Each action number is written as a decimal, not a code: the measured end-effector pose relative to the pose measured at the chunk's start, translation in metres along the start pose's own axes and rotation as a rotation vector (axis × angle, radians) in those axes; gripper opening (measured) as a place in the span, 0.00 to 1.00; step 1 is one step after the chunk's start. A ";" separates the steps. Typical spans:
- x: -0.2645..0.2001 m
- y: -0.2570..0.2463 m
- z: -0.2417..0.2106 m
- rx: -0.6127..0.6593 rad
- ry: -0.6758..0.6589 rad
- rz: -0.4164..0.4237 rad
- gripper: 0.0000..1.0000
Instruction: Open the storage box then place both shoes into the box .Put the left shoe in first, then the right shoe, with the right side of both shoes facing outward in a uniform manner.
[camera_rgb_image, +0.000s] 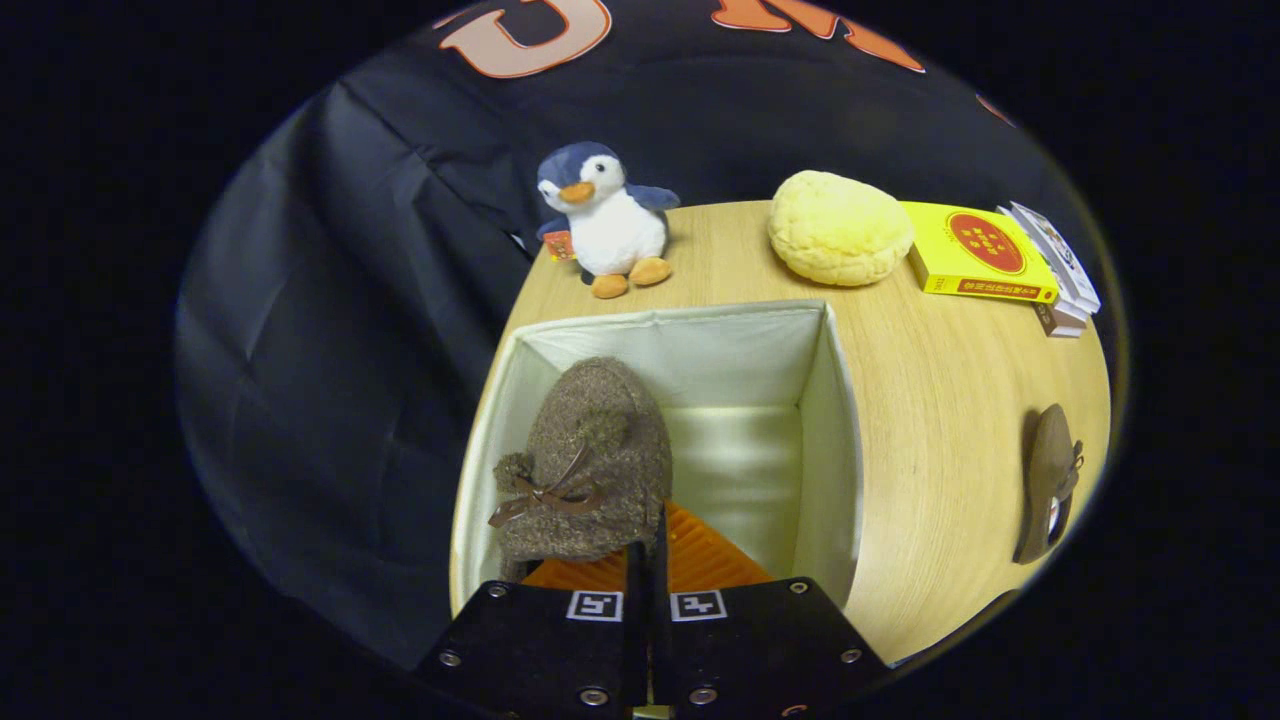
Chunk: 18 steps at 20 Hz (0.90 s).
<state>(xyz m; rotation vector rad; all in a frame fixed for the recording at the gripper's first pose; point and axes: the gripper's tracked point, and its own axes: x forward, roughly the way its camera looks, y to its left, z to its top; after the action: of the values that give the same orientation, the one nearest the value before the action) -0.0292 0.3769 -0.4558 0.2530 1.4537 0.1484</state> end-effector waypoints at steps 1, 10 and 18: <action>0.008 0.001 -0.005 0.018 0.014 0.000 0.03; 0.035 0.029 -0.027 -0.009 0.102 0.061 0.06; -0.051 0.062 -0.001 0.006 0.001 0.389 0.56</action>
<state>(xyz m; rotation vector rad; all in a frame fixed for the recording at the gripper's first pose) -0.0326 0.4240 -0.3907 0.5396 1.3934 0.4594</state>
